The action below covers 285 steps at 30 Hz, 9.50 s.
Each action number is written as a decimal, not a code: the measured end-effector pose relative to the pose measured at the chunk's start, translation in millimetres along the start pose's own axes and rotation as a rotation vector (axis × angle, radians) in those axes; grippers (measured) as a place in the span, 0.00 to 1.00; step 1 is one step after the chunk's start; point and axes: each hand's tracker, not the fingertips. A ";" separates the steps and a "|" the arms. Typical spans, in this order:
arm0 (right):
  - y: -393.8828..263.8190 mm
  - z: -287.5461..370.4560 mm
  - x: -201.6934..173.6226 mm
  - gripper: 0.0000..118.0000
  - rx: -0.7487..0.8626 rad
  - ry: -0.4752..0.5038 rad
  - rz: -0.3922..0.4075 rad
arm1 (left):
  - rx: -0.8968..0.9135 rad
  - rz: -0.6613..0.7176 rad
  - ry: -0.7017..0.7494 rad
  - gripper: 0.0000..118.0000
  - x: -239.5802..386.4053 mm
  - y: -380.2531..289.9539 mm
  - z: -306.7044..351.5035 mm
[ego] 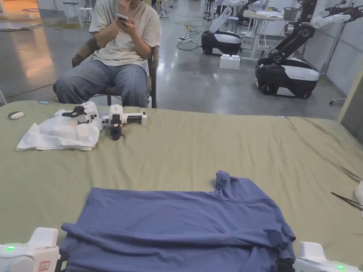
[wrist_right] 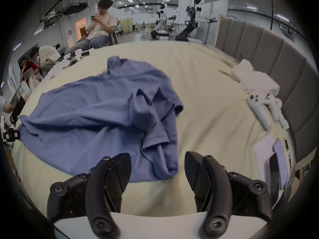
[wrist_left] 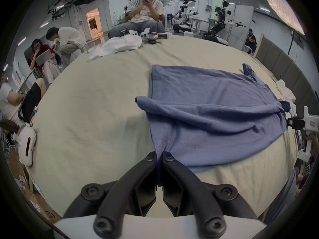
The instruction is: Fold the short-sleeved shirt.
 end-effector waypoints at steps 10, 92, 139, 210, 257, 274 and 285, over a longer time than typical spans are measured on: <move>-2.2 -10.5 -12.7 0.04 -0.066 -0.002 0.076 | 0.019 0.033 0.003 0.00 3.8 -8.8 1.5; -12.3 112.8 -109.7 0.00 0.532 -0.069 0.072 | -0.130 0.056 0.015 0.58 -16.7 78.9 -113.6; 95.3 40.3 -1.8 0.00 0.127 0.055 0.007 | 0.241 0.096 -0.108 0.00 -17.9 31.2 33.1; -11.2 197.0 -151.0 0.00 0.898 -0.036 0.050 | 0.612 0.054 0.088 0.00 26.1 -21.9 145.2; -24.3 169.4 -164.6 0.00 0.710 0.037 0.083 | 0.046 0.473 -0.671 0.02 -110.2 -87.6 26.0; -17.8 166.8 -145.4 0.00 0.718 0.067 0.059 | 0.003 0.338 -0.294 0.02 -96.5 -45.9 149.6; -31.0 166.9 -134.2 0.00 0.699 0.084 0.039 | 0.006 0.334 -0.552 0.02 27.3 -41.2 126.6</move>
